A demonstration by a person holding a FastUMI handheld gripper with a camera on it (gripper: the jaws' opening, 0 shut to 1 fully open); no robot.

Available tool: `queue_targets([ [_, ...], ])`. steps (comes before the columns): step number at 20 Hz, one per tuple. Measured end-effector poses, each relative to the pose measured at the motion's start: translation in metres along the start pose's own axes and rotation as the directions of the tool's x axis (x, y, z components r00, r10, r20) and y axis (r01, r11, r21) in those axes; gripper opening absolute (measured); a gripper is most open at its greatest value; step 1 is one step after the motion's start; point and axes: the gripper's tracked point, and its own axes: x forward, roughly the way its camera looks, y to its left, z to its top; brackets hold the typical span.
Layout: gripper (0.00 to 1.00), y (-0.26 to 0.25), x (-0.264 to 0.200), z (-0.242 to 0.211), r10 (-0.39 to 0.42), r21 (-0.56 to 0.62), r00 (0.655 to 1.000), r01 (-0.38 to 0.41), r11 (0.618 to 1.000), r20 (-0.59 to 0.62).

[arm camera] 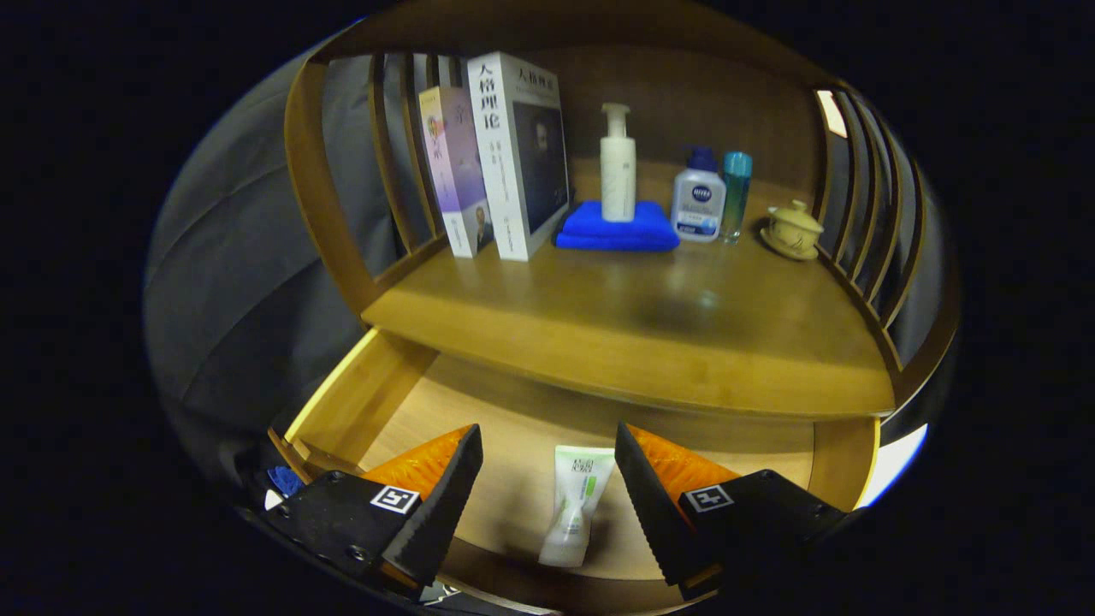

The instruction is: Pull open the drawer, take out the items inside it, and place them on the countertop above the cabinet.

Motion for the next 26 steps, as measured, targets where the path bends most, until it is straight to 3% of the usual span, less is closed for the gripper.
queue_targets([
  [7, 0.97, -0.005, 0.026, -0.04, 0.004, -0.011, 0.978, -0.006, 1.0, -0.209],
  [17, 0.97, -0.016, 0.046, -0.079, -0.023, 0.004, 0.929, 0.026, 1.0, -0.37],
  [19, 0.92, -0.018, 0.049, -0.087, -0.02, 0.01, 0.915, 0.026, 1.0, -0.402],
  [23, 0.59, -0.024, 0.054, -0.091, -0.031, -0.017, 0.915, 0.026, 1.0, -0.403],
  [24, 0.58, -0.022, 0.051, -0.092, -0.019, -0.016, 0.916, 0.013, 1.0, -0.401],
  [26, 0.44, -0.022, 0.053, -0.088, -0.001, -0.045, 0.927, -0.016, 0.999, -0.375],
])
